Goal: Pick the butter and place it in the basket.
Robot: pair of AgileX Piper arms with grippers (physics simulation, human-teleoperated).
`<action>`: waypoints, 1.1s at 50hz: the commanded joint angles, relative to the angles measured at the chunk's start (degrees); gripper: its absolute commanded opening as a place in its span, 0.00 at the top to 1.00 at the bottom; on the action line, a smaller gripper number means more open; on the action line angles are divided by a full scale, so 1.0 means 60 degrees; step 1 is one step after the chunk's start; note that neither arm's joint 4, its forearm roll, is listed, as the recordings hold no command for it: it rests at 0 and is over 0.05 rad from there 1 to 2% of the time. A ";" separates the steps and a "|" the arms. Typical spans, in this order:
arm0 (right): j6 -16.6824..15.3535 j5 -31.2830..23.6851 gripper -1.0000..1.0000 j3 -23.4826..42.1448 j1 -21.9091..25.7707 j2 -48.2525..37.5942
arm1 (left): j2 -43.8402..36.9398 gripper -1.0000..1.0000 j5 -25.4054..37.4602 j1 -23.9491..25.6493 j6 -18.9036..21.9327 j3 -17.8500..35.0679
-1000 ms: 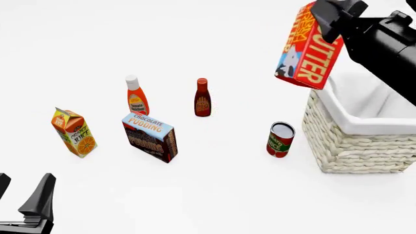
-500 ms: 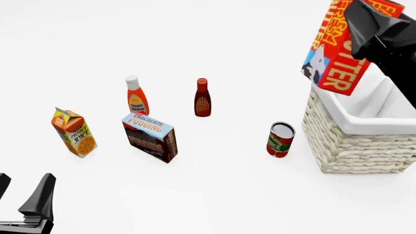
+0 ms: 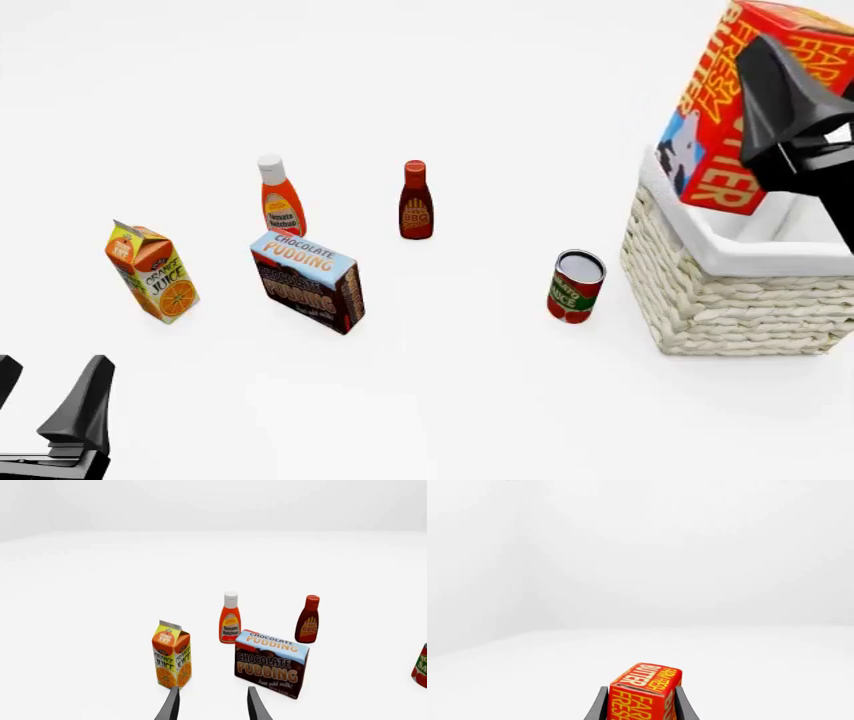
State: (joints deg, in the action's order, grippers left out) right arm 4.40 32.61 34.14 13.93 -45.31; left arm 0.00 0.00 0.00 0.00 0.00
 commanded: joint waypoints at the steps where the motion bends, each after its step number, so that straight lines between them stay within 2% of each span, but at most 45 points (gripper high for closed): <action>1: -0.0236 0.0370 1.00 -0.0164 -0.0403 0.0293 | 0.0000 0.00 0.0000 0.0000 0.0000 0.0000; 12: -0.0295 0.0742 1.00 -0.0138 -0.1063 -0.0215 | 0.0000 0.00 0.0000 0.0000 0.0000 0.0000; 50: -0.0756 0.1568 1.00 0.0381 -0.2229 -0.1754 | 0.0000 0.00 0.0000 0.0000 0.0000 0.0000; 51: -0.0846 0.1978 1.00 0.0494 -0.2525 -0.2595 | 0.0000 0.00 0.0000 0.0000 0.0000 0.0000; 55: -0.0880 0.2091 1.00 0.0532 -0.2614 -0.2822 | 0.0000 0.00 0.0000 0.0000 0.0000 0.0000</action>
State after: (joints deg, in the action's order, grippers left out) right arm -1.22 42.32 35.58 0.80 -57.39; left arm 0.00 0.00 0.00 0.00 0.00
